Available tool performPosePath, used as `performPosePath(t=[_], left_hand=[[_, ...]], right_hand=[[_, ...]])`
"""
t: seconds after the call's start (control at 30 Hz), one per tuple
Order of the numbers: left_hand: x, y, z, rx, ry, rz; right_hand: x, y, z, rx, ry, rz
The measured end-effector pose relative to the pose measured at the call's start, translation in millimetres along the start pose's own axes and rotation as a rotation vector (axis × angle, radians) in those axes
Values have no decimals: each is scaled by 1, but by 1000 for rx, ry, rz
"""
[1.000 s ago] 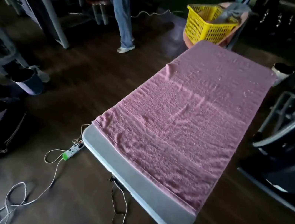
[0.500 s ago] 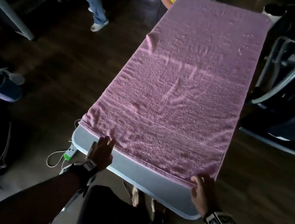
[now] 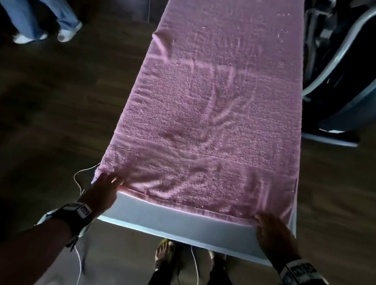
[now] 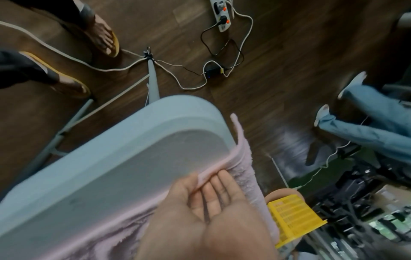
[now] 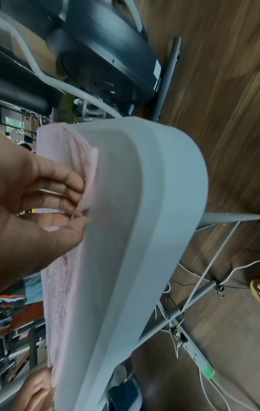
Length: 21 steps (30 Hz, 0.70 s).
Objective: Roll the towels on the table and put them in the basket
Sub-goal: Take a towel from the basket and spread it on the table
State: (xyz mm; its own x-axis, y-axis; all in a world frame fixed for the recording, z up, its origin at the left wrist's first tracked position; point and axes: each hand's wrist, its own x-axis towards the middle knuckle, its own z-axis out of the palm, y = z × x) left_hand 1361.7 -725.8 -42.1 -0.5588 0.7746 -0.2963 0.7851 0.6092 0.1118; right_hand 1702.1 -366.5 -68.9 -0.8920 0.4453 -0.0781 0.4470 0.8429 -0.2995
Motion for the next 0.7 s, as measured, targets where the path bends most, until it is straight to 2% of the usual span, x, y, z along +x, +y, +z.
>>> performPosePath(t=[0.07,0.13,0.2,0.27,0.33,0.43,0.6,0.7], left_hand=[[-3,-16,6,1,54,50],[-7,-25,11,-90,75,10],[-12,-31,21,-137,13,18],[-21,-34,28,-109,-84,100],[-25,-37,28,-88,-105,133],[-27,-33,30,-68,13,-2],[-36,-7,14,-256,208,-281],[-46,-9,23,-364,356,-277]], right_hand=[[1,-6,2,-25,-15,19],[4,-13,3,-32,-11,38],[6,-17,2,-64,40,35],[4,-9,5,-69,82,78],[-1,5,13,42,137,227],[-10,16,20,125,156,372],[-26,6,8,183,202,431],[-38,6,5,241,317,408]])
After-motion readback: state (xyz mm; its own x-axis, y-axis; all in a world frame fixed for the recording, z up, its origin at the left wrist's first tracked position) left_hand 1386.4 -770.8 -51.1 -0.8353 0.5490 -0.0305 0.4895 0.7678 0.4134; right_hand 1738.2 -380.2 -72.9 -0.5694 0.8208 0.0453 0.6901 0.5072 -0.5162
